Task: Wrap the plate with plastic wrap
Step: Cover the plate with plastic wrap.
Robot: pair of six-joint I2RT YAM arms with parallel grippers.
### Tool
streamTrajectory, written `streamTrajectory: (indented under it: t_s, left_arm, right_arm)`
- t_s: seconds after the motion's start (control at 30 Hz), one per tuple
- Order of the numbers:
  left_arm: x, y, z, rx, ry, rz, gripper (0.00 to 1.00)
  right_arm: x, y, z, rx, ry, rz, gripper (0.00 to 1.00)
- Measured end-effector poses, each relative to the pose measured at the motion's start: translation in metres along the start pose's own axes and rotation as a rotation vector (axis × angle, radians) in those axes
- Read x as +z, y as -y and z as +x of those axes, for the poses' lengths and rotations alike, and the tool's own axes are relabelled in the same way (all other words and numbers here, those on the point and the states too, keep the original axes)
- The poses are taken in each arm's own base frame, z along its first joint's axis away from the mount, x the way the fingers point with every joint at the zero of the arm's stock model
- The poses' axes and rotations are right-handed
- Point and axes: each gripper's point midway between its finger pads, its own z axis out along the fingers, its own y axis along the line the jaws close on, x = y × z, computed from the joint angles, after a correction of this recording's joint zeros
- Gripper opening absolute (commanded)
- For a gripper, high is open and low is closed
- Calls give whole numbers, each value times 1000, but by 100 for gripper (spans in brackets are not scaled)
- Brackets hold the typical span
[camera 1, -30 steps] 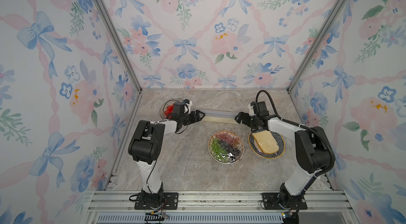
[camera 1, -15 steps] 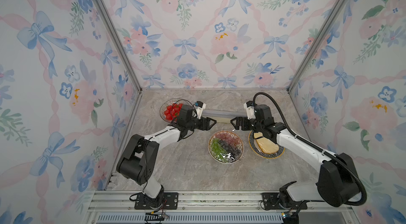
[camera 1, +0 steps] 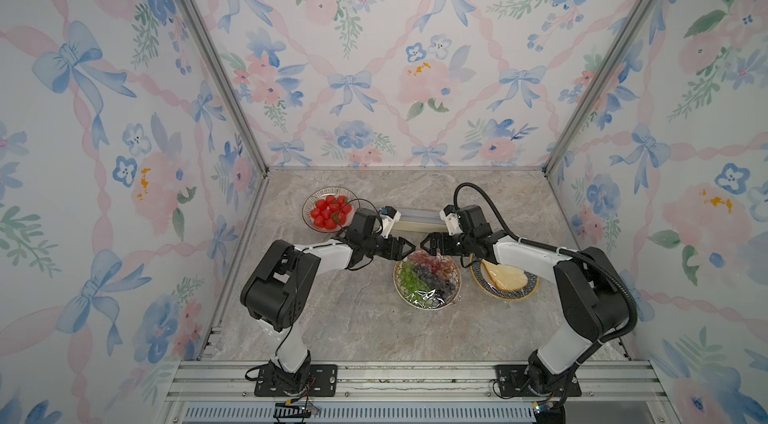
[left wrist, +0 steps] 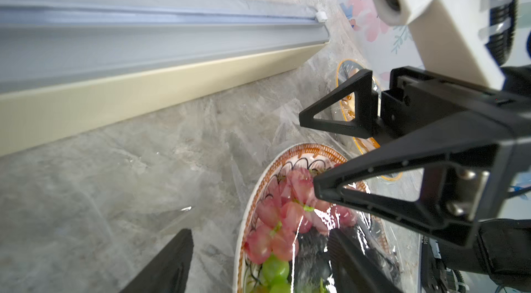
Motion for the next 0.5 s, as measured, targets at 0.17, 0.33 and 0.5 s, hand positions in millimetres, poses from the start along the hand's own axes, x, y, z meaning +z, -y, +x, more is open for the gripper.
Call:
streamTrajectory:
  t_s: [0.17, 0.33, 0.5]
  left_arm:
    - [0, -5, 33, -48, -64, 8, 76]
    - [-3, -3, 56, -97, -106, 29, 76]
    - [-12, 8, 65, -134, -111, 58, 77]
  right_arm:
    - [0, 3, 10, 13, -38, 5, 97]
    - [0, 9, 35, 40, -118, 10, 97]
    - [-15, 8, 52, 57, -145, 9, 97]
